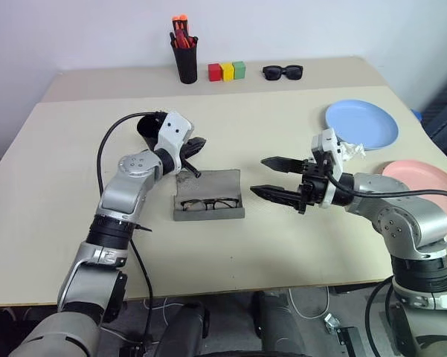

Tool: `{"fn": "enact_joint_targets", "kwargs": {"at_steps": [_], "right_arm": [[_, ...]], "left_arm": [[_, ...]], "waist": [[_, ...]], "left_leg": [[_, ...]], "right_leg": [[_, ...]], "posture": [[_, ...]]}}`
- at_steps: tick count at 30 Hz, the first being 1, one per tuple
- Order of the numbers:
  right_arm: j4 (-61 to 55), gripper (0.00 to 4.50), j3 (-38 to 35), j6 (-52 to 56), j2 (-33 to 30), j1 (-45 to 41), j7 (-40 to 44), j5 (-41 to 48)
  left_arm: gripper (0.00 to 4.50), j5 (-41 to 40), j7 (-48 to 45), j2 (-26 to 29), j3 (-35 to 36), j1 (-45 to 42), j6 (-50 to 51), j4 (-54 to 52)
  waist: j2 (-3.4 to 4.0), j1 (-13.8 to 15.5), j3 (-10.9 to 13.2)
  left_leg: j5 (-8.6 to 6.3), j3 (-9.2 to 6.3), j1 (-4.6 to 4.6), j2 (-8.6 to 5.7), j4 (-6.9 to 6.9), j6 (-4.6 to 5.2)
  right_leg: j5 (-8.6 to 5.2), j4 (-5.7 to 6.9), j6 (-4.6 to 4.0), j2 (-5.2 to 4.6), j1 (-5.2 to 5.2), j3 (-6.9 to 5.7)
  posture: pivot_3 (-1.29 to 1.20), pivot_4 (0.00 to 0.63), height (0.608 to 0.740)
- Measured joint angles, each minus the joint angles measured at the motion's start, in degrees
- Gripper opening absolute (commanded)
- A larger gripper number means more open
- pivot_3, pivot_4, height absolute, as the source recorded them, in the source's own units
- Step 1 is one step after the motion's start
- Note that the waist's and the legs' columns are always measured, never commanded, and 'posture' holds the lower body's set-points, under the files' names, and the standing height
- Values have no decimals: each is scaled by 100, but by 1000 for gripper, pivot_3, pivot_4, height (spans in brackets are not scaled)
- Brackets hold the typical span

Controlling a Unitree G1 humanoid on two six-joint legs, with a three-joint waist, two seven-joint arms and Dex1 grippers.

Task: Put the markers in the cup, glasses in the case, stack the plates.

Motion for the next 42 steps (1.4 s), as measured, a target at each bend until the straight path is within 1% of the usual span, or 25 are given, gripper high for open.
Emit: {"fn": "enact_joint_targets", "kwargs": {"at_steps": [6,11,17,23,30,37,42], "right_arm": [[2,4500,162,-173,67,-2,-131,-70],[32,4500,282,-323,61,-1,-160,-192],[53,4500,342,-470,62,1,-160,-292],[102,4500,465,-537,63,3,-155,-359],[155,4500,472,-598,82,3,-172,-356],[155,4500,472,-674,112,16,-240,-355],[155,4500,473,-711,121,24,-289,-358]], "left_arm": [[25,67,-411,-8,-291,-263,644,-39],[25,77,-566,-12,-355,-185,772,-194],[25,102,-384,13,-203,-94,698,-282],[25,76,-126,4,158,-32,761,-304],[25,8,-64,-63,176,-33,766,-352],[25,100,74,-107,202,-95,369,-369],[25,80,-153,-227,90,-100,376,-368]], "waist": [[4,-9,-2],[5,-35,-3],[5,-22,-3],[5,-12,-3],[3,-14,-2],[3,-7,-2],[2,-8,-2]], "left_leg": [[0,0,10,0,1,0],[1,0,13,2,1,-2],[2,-1,12,1,2,-4],[2,-2,10,1,2,-4],[3,-3,4,0,2,-4],[3,-3,2,0,2,-4],[3,-2,2,0,2,-4]], "right_leg": [[0,3,2,0,8,0],[0,7,1,1,8,1],[0,7,1,0,8,1],[0,6,1,0,7,0],[0,5,1,0,2,0],[0,4,1,0,1,0],[0,3,1,0,1,1]], "posture": [[0,150,740],[0,150,740],[0,150,740],[0,150,740],[0,150,740],[0,150,740],[0,150,740]]}}
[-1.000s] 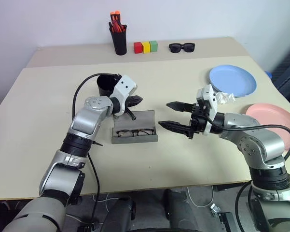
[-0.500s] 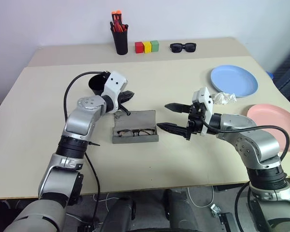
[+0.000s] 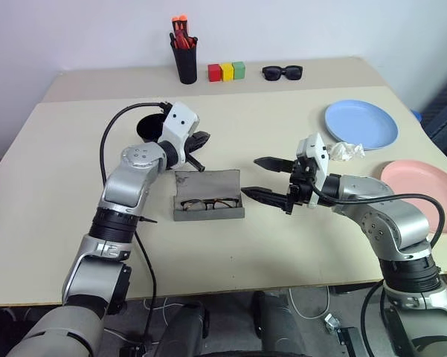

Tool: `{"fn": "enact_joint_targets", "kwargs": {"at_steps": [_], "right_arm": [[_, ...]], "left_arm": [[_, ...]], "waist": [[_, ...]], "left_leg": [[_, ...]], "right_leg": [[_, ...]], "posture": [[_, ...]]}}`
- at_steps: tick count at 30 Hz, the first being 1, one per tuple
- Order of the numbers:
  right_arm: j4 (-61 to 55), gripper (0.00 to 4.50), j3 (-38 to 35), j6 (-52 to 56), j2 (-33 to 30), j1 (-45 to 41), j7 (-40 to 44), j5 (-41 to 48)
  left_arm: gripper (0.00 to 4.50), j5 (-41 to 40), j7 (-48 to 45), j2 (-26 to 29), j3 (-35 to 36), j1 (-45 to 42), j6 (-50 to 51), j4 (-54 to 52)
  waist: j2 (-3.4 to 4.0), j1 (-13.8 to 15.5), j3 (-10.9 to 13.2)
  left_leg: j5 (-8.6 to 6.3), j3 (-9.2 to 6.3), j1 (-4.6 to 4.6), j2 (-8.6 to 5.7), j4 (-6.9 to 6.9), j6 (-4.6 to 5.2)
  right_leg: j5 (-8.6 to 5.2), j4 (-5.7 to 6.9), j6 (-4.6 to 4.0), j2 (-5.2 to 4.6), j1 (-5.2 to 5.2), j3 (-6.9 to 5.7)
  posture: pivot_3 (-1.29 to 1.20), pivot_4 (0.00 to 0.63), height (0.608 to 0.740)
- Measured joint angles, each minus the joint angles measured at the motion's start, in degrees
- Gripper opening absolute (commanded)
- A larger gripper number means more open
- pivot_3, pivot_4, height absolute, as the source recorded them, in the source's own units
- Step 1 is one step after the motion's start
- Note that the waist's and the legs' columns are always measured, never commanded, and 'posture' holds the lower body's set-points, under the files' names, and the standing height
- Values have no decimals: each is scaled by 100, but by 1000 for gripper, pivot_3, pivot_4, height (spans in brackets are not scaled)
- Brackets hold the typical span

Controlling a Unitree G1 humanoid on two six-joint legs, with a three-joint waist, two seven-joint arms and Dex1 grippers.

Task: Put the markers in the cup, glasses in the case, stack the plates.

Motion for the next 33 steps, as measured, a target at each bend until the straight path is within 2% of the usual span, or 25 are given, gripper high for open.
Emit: {"fn": "enact_joint_targets", "kwargs": {"at_steps": [6,13,23,29,33], "right_arm": [[0,4500,10,-2,61,0,-72,-1],[-4,4500,28,-14,57,38,-99,-51],[58,4500,119,-249,76,75,-101,-268],[128,4500,206,-397,110,71,-93,-380],[194,4500,209,-450,118,70,-97,-409]], "left_arm": [[25,364,-253,-96,-798,41,49,186],[25,594,-28,-223,-823,-84,117,605],[25,136,-437,-45,-537,-271,1711,288],[25,-445,-613,75,-215,-311,2767,-429],[25,-806,-689,323,-93,96,3356,-1002]], "waist": [[0,-1,0],[0,0,0],[-1,-12,1],[-1,-16,1],[0,-50,1]], "left_leg": [[0,0,0,-1,0,0],[0,0,0,-1,1,0],[0,0,1,-1,1,0],[0,-1,1,-1,1,0],[0,-1,3,0,-1,0]], "right_leg": [[0,1,0,0,0,0],[0,1,0,0,0,0],[0,2,1,0,-1,0],[0,2,1,0,-2,0],[0,6,0,1,-5,0]], "posture": [[0,150,740],[0,150,740],[0,150,740],[0,150,740],[0,150,740]]}}
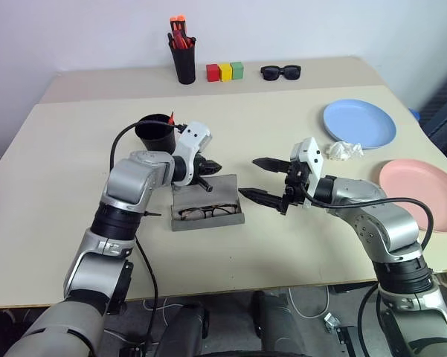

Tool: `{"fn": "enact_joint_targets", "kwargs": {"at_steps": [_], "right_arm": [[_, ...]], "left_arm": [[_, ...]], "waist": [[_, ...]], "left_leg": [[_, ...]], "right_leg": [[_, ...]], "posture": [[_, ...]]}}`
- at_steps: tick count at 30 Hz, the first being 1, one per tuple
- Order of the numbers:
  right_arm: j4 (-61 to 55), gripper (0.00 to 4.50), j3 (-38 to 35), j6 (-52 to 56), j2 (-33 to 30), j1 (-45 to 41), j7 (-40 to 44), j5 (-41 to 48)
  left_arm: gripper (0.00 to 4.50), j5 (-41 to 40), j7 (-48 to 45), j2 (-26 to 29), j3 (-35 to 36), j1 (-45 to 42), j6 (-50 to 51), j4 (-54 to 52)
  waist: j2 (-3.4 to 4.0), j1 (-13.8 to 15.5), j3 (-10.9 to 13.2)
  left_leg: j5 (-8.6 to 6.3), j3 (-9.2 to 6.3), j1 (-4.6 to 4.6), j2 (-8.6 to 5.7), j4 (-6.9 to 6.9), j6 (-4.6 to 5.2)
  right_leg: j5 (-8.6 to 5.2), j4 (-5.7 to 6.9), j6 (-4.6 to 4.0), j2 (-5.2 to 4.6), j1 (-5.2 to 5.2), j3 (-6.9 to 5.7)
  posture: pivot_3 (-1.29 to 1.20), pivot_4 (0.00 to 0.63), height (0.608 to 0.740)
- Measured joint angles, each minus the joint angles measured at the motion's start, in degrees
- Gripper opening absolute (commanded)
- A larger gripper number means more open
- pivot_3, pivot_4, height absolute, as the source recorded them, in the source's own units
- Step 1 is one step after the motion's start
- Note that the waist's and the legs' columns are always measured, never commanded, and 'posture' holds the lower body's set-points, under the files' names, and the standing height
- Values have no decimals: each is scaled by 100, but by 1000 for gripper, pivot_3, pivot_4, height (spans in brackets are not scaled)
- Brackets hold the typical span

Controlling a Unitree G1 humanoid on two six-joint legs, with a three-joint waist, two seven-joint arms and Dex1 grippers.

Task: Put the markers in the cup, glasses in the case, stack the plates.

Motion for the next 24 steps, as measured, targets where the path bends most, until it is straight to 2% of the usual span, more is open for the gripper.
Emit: {"fn": "enact_joint_targets", "kwargs": {"at_steps": [5,11,19,24], "right_arm": [[14,4500,0,-47,0,2,1,-95],[15,4500,26,-98,17,2,-3,-150],[19,4500,60,-147,28,5,-6,-204],[20,4500,66,-172,57,5,-11,-209]], "left_arm": [[25,-314,-60,350,21,450,458,-409],[25,-601,82,329,257,371,683,-540],[25,-271,609,472,407,210,-378,-339],[25,-164,713,446,385,295,-602,-96]], "waist": [[0,36,0],[-1,42,1],[-1,38,1],[-2,47,1]], "left_leg": [[1,-1,-1,-1,2,-2],[2,-4,-1,-1,4,-4],[3,-2,-2,-1,3,-6],[3,-2,-2,-1,3,-6]], "right_leg": [[0,5,0,-1,0,1],[0,5,-1,-1,1,0],[0,4,-1,0,0,0],[0,4,-1,-1,1,0]], "posture": [[0,150,740],[0,150,740],[0,150,740],[0,150,740]]}}
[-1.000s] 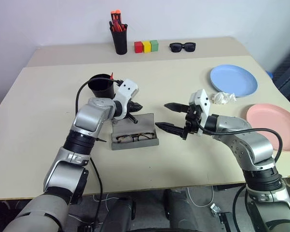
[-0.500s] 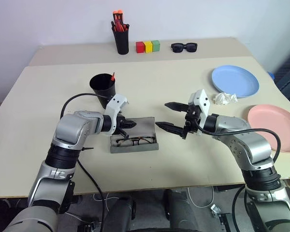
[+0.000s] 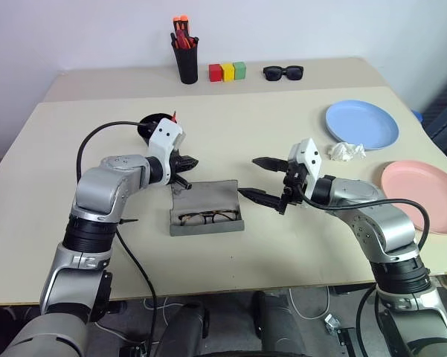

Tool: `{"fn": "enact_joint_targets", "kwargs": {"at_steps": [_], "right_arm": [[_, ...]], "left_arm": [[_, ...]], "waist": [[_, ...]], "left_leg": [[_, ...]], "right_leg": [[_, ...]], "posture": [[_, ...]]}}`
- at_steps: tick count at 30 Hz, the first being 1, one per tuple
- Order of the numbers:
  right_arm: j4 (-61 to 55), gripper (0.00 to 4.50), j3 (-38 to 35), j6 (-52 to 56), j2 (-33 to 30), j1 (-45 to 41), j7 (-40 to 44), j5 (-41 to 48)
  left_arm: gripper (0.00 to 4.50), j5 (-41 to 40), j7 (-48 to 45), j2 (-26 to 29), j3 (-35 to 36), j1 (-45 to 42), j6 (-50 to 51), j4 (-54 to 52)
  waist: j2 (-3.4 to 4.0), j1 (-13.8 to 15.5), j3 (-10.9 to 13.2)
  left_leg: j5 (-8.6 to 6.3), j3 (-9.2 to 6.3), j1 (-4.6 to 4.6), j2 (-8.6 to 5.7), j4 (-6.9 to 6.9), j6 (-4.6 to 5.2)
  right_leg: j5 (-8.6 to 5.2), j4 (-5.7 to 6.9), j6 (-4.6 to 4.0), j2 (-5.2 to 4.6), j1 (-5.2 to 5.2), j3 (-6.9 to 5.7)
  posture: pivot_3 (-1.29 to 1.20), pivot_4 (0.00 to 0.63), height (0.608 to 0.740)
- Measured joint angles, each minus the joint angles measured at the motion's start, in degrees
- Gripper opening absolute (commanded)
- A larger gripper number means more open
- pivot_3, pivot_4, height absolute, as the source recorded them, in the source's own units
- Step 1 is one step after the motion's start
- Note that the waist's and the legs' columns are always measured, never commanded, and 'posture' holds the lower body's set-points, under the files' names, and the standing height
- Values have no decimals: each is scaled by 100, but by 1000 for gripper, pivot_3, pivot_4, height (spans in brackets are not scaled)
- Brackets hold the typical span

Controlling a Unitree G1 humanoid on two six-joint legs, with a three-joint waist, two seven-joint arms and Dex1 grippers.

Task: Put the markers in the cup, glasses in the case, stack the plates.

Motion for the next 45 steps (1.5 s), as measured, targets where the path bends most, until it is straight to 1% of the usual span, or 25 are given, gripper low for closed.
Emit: {"fn": "enact_joint_targets", "kwargs": {"at_steps": [8,14,18,21,26,30,36,40,42,45], "right_arm": [[0,4500,18,-13,4,6,-14,-17],[0,4500,23,-38,24,28,-62,-116],[0,4500,23,-66,31,34,-63,-151],[1,4500,23,-129,30,34,-59,-187],[20,4500,20,-176,23,38,-55,-233],[25,4500,22,-212,26,38,-50,-242],[108,4500,26,-254,25,37,-44,-288],[127,4500,32,-282,25,33,-33,-365],[128,4500,33,-299,25,33,-18,-398],[134,4500,37,-369,25,34,3,-445]], "left_arm": [[25,-45,-205,-5,-114,97,60,404],[25,-504,-574,208,98,91,597,460],[25,-888,-674,217,361,29,1077,422],[25,-981,-696,370,392,67,1212,195],[25,-1288,-804,590,409,444,1468,-563],[25,-1494,-722,588,492,572,1683,-861],[25,-1658,-594,594,432,912,1967,-1143],[25,-1776,-440,594,445,1051,2114,-1527],[25,-1773,-365,593,449,1149,2066,-1675],[25,-1631,-150,567,452,1241,1621,-1700]], "waist": [[0,-10,0],[0,-19,0],[0,-11,0],[0,-15,0],[2,-26,-1],[2,-9,-1],[1,-20,-1],[1,-16,-1],[1,-15,-1],[0,-11,-1]], "left_leg": [[0,-1,0,0,0,0],[0,0,1,0,0,0],[0,-2,0,0,0,0],[0,-1,1,0,0,0],[0,-1,4,1,-2,0],[0,-1,6,1,-1,0],[0,-1,4,1,-1,0],[0,-1,3,1,-1,0],[0,0,4,1,-1,0],[1,-1,3,1,-1,-1]], "right_leg": [[0,0,0,0,-1,0],[0,1,0,0,-1,-1],[0,1,0,0,-1,0],[0,1,0,0,-1,0],[0,2,0,0,0,1],[0,3,0,0,4,1],[-1,3,-1,1,0,1],[-1,3,-1,0,0,1],[-1,3,-1,0,0,1],[-1,3,-1,0,0,1]], "posture": [[0,150,740],[0,150,740],[0,150,740],[0,150,740],[0,150,740],[0,150,740],[0,150,740],[0,150,740],[0,150,740],[0,150,740]]}}
